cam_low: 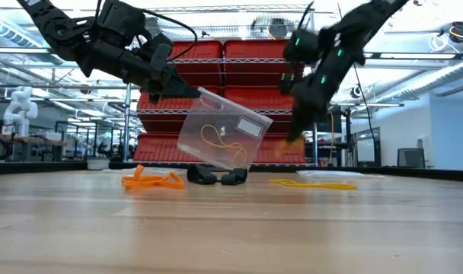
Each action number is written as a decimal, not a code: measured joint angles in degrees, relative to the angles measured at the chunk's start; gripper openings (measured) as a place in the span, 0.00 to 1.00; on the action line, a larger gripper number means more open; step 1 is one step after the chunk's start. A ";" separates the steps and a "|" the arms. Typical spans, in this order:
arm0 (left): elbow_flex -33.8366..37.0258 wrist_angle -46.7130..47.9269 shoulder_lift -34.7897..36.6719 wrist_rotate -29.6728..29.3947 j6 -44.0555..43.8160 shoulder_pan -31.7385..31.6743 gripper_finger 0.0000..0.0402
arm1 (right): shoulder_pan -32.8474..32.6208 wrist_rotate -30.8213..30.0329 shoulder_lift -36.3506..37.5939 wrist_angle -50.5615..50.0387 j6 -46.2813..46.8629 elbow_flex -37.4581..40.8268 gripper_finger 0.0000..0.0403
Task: Sort rubber bands
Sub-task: Put the middle yellow rubber band into the middle transparent zip bag, then put the left yellow rubber band into the middle transparent zip bag
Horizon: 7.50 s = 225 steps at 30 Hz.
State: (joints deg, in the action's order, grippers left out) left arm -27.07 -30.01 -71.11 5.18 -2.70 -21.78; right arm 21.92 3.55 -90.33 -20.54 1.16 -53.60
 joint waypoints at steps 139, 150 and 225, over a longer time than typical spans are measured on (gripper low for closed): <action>-0.74 -22.56 -11.37 -0.45 -9.03 1.72 0.00 | -5.38 -8.02 15.54 27.83 -0.78 12.65 0.01; -0.74 -24.21 -11.37 -0.82 -8.55 3.95 0.00 | -5.49 -4.51 15.33 14.49 -2.61 5.33 0.00; -0.72 -18.21 -11.37 -5.47 -1.38 3.43 0.00 | -12.29 6.49 -8.95 13.24 -12.58 6.82 0.00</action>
State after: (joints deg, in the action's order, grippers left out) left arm -27.79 -48.22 -82.48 -0.30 -4.08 -18.35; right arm 9.63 10.04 -99.28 -7.29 -11.42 -46.78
